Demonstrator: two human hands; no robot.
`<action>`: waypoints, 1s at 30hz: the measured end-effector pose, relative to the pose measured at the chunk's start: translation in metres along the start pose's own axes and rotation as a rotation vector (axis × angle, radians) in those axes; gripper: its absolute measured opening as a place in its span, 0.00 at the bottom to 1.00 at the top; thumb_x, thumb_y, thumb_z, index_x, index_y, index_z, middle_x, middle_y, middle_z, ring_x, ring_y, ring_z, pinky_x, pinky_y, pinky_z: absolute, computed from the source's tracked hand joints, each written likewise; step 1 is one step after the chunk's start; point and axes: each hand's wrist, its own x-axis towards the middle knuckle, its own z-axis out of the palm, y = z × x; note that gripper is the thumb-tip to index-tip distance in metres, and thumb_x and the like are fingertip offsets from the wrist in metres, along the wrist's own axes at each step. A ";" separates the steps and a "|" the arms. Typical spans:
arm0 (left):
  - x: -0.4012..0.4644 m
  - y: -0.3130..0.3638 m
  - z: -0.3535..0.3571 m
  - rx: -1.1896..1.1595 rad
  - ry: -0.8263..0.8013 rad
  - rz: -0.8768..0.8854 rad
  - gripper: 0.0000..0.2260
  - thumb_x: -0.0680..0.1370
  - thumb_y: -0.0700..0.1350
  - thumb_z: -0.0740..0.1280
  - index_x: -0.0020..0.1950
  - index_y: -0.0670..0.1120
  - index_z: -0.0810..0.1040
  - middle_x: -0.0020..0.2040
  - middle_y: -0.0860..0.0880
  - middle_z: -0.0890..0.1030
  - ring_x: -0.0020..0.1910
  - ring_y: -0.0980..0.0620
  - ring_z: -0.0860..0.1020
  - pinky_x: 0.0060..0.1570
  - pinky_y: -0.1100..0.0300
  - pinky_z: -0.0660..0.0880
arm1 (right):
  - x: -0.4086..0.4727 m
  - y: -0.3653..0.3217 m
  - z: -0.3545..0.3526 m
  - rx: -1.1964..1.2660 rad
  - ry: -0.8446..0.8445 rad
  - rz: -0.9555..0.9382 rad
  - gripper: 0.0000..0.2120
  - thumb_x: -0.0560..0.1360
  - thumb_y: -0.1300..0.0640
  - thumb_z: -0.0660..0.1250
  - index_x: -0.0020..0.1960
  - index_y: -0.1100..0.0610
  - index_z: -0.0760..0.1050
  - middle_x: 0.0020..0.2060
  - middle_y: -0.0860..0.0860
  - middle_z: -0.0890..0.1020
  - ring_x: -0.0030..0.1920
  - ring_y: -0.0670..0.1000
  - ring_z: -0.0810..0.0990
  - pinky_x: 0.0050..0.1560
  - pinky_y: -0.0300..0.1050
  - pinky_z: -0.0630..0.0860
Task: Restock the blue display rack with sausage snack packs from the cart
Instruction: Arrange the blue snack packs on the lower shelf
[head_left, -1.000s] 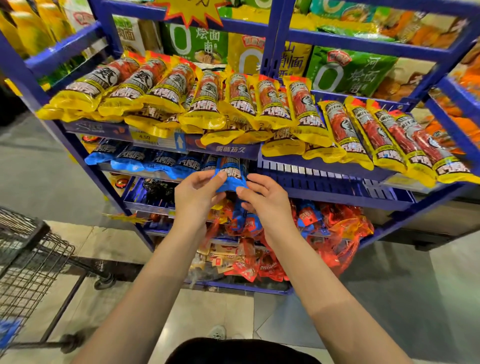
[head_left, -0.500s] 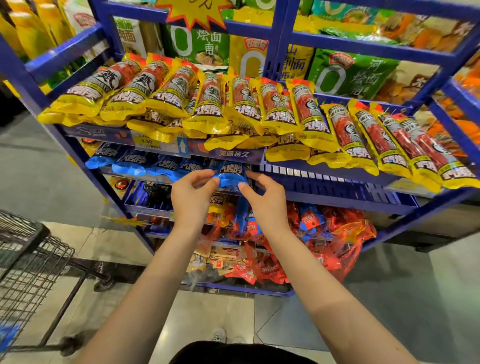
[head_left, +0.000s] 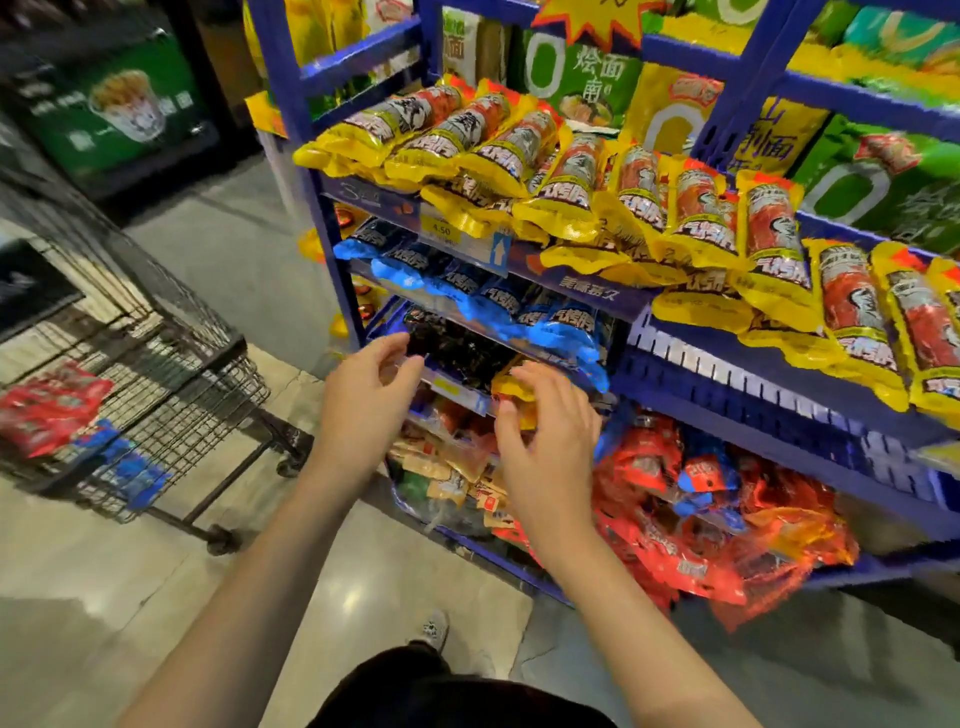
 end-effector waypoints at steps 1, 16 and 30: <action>-0.009 -0.010 -0.010 0.112 0.038 0.008 0.18 0.78 0.49 0.64 0.67 0.46 0.73 0.62 0.49 0.78 0.58 0.53 0.75 0.55 0.61 0.69 | -0.004 -0.005 0.010 -0.003 -0.080 -0.067 0.18 0.74 0.50 0.57 0.60 0.52 0.75 0.60 0.45 0.77 0.62 0.46 0.70 0.64 0.46 0.62; -0.160 -0.181 -0.152 0.555 0.073 -0.489 0.29 0.79 0.53 0.61 0.77 0.47 0.55 0.75 0.48 0.61 0.71 0.48 0.63 0.66 0.55 0.64 | -0.063 -0.089 0.156 -0.223 -0.949 -0.479 0.31 0.76 0.42 0.55 0.75 0.53 0.57 0.73 0.50 0.63 0.73 0.53 0.60 0.74 0.55 0.52; -0.092 -0.299 -0.291 0.578 -0.080 -0.551 0.27 0.78 0.56 0.59 0.75 0.48 0.59 0.72 0.48 0.66 0.69 0.47 0.65 0.67 0.53 0.65 | -0.090 -0.164 0.279 -0.253 -0.978 -0.317 0.30 0.73 0.37 0.52 0.71 0.51 0.65 0.66 0.48 0.72 0.67 0.52 0.69 0.66 0.57 0.65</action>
